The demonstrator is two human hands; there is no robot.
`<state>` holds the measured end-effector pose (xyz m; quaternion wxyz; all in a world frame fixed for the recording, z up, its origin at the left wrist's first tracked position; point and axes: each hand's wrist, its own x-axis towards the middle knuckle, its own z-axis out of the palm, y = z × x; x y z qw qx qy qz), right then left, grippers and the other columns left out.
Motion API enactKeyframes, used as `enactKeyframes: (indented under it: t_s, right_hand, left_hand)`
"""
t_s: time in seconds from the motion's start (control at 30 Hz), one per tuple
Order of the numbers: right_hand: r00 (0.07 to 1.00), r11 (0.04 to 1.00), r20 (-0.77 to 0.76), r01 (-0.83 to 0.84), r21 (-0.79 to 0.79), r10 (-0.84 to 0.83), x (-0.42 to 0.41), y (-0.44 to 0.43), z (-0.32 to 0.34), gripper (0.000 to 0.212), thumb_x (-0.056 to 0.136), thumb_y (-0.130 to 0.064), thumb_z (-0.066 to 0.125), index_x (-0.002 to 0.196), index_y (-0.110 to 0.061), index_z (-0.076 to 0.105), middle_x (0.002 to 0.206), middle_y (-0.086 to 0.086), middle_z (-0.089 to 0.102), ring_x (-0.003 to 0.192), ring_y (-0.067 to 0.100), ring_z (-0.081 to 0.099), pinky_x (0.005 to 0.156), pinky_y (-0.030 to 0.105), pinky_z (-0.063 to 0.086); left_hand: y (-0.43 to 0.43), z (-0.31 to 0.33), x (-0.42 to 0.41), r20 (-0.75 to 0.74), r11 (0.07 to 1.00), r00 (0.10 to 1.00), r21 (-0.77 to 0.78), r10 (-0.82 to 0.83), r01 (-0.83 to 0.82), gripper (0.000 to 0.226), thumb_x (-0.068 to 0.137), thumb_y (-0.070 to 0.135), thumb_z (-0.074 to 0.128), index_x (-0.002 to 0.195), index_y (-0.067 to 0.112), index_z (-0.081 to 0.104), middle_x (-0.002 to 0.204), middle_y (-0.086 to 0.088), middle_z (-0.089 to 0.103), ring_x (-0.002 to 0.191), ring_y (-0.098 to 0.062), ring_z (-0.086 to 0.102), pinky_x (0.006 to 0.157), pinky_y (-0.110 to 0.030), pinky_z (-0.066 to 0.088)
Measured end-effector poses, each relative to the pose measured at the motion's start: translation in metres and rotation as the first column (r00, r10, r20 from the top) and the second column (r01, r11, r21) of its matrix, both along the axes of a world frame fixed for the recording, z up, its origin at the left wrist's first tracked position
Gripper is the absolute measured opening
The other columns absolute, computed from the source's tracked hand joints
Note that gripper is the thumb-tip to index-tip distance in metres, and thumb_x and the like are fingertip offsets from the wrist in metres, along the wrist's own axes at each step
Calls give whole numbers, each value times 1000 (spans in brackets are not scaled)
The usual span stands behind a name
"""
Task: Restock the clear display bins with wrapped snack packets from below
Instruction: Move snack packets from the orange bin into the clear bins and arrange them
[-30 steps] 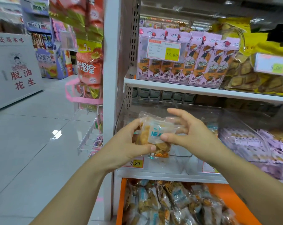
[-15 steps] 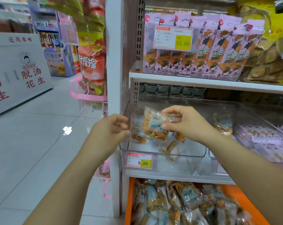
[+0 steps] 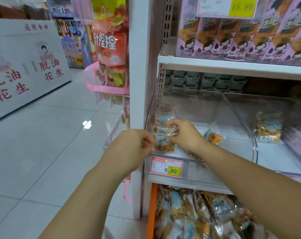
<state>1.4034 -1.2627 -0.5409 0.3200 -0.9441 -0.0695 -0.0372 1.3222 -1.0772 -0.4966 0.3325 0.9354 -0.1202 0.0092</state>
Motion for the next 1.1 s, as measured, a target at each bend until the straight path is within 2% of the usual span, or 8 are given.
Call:
enactKeyframes:
  t_s: [0.23, 0.33, 0.5, 0.57, 0.77, 0.9, 1.0, 1.1]
  right_hand:
    - [1000, 999, -6, -11, -49, 11, -9, -1, 5, 61, 77, -15, 77, 132, -19, 49, 121, 8, 36, 89, 14, 45, 63, 4, 31]
    - [1000, 998, -6, -17, -66, 16, -14, -7, 13, 67, 76, -22, 78, 135, -23, 46, 121, 5, 38, 92, 14, 46, 71, 12, 34]
    - [998, 979, 35, -45, -200, 53, -15, -6, 16, 50, 82, -22, 71, 129, -20, 55, 123, 6, 51, 99, 19, 55, 82, 22, 39]
    - [999, 987, 32, -9, -158, 14, -11, -4, 13, 40, 86, -18, 67, 126, -16, 59, 124, 7, 58, 107, 20, 57, 84, 21, 39]
    - [997, 997, -11, 73, -21, -73, -9, 2, 7, 38, 86, -14, 67, 124, -12, 61, 116, 7, 65, 88, 13, 58, 70, 12, 36]
    - [1000, 999, -4, 26, -28, -26, -13, 0, 10, 51, 84, -16, 69, 132, -14, 53, 115, 6, 62, 88, 13, 55, 57, 10, 34]
    - [999, 998, -36, -5, -70, 2, -20, -10, 25, 65, 80, -28, 74, 138, -18, 44, 120, 0, 54, 98, 11, 50, 71, 13, 33]
    - [996, 980, -39, 68, -186, -76, -21, -34, 41, 51, 83, -32, 70, 129, -16, 54, 116, 2, 60, 103, 14, 54, 80, 20, 38]
  left_hand:
    - [-2, -1, -1, 8, 1000, 1000, 25, 3, -4, 15, 86, 20, 69, 84, 33, 60, 77, 20, 58, 71, 6, 55, 66, -8, 41]
    - [-1, -3, -1, 4, 1000, 1000, 24, 4, -4, 13, 86, 20, 68, 88, 31, 63, 80, 19, 60, 74, 5, 56, 66, -8, 41]
    - [-3, -1, 0, 8, 999, 1000, 33, 2, -2, 15, 86, 21, 68, 86, 33, 61, 78, 20, 58, 73, 6, 55, 63, -4, 38]
    - [-3, -1, -1, 3, 1000, 1000, 23, 2, -2, 14, 86, 20, 67, 86, 33, 60, 79, 20, 59, 74, 5, 56, 64, -4, 38]
    - [-2, 1, -4, 4, 1000, 1000, 12, 7, -7, 12, 87, 22, 67, 86, 32, 60, 81, 17, 60, 76, 1, 57, 68, -10, 42]
    - [-2, 3, -4, 5, 1000, 1000, 14, 11, -11, 12, 87, 22, 66, 86, 32, 60, 79, 19, 57, 77, 1, 56, 66, -9, 41]
    - [-2, 3, -5, -1, 1000, 1000, 6, 11, -11, 12, 88, 22, 65, 86, 32, 60, 79, 19, 57, 78, 1, 56, 70, -13, 44]
    - [-1, 4, -5, -13, 1000, 1000, 1, 7, -7, 12, 88, 22, 65, 86, 32, 61, 80, 20, 57, 79, 1, 56, 76, -19, 47]
